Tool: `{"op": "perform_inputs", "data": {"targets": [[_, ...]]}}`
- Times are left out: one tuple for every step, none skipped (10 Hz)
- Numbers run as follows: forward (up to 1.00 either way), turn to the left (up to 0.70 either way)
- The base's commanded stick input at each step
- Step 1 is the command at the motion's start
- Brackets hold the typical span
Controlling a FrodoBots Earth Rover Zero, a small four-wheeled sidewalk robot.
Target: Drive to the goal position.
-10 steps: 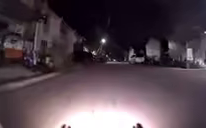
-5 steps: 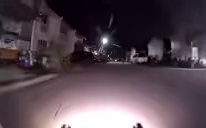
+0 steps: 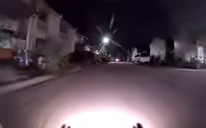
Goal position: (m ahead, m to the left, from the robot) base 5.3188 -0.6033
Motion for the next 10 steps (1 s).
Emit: {"op": "perform_inputs", "data": {"targets": [[0.85, 0.00], [0.85, 0.00], [0.85, 0.00], [0.85, 0.00], [0.85, 0.00], [0.85, 0.00], [0.85, 0.00], [0.85, 0.00], [0.85, 0.00], [0.85, -0.06]]}}
